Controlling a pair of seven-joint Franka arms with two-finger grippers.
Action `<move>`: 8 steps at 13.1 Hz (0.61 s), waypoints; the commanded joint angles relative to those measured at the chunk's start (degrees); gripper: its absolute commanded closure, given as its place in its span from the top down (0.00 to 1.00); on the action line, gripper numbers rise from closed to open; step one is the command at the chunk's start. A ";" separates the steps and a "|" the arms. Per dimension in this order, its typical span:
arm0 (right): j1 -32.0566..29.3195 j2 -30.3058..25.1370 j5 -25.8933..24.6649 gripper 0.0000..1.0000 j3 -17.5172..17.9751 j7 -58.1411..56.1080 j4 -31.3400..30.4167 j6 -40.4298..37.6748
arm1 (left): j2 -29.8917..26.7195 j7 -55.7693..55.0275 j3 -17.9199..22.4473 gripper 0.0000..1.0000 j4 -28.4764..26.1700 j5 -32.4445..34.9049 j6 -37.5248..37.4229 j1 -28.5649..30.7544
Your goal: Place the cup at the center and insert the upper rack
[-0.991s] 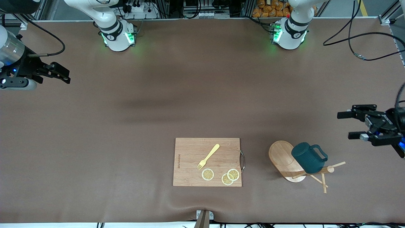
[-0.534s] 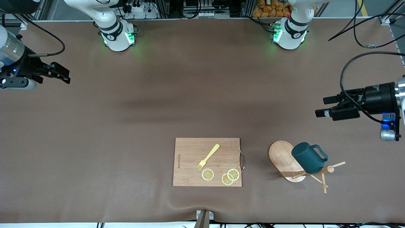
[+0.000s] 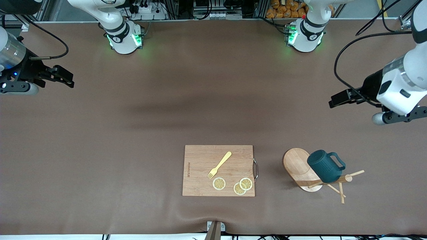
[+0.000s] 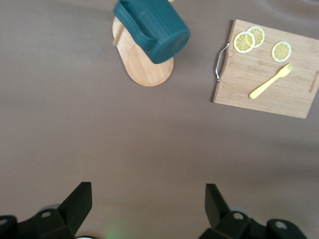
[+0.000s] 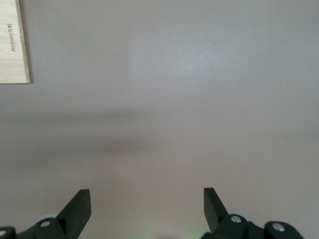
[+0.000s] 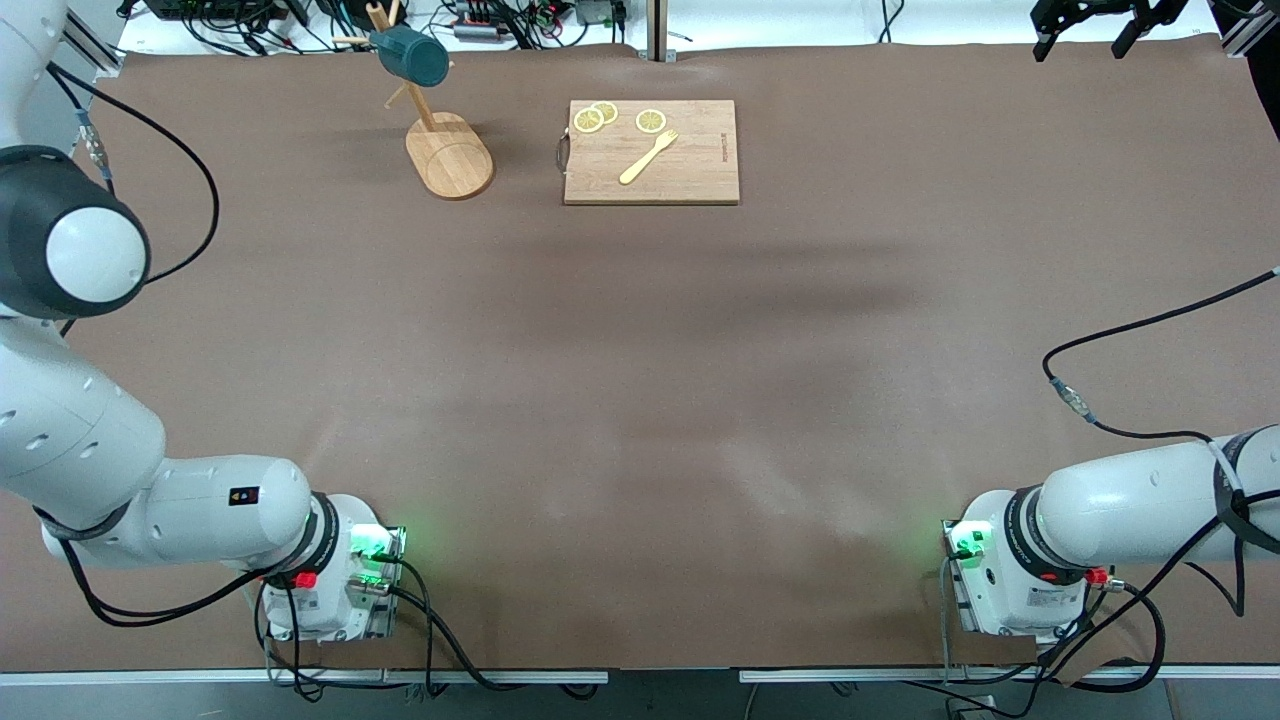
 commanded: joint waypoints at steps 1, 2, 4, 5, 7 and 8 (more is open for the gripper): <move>0.45 -1.31 -0.84 1.00 -0.14 1.03 -1.04 -0.16 | -4.91 5.40 5.48 1.00 -5.85 2.28 2.48 -4.02; 0.45 -1.31 -0.84 1.00 -0.14 1.03 -0.96 -0.08 | -6.75 5.49 9.09 1.00 -8.65 2.38 3.36 -6.85; 0.54 -1.39 -0.84 1.00 -0.05 1.03 -0.96 -0.16 | -10.36 5.49 10.97 1.00 -13.93 2.46 5.64 -8.81; 0.63 -1.39 -0.84 1.00 0.04 1.03 -0.96 -0.25 | -11.85 5.49 11.84 1.00 -15.96 2.55 6.96 -9.33; 0.72 -1.48 -0.84 1.00 0.04 2.17 -0.96 -0.60 | -16.59 5.67 12.03 1.00 -22.36 6.31 11.25 -9.86; 0.89 -1.48 -0.93 1.00 0.04 2.44 -0.96 -0.51 | -18.44 5.84 12.03 1.00 -24.83 7.29 12.76 -9.87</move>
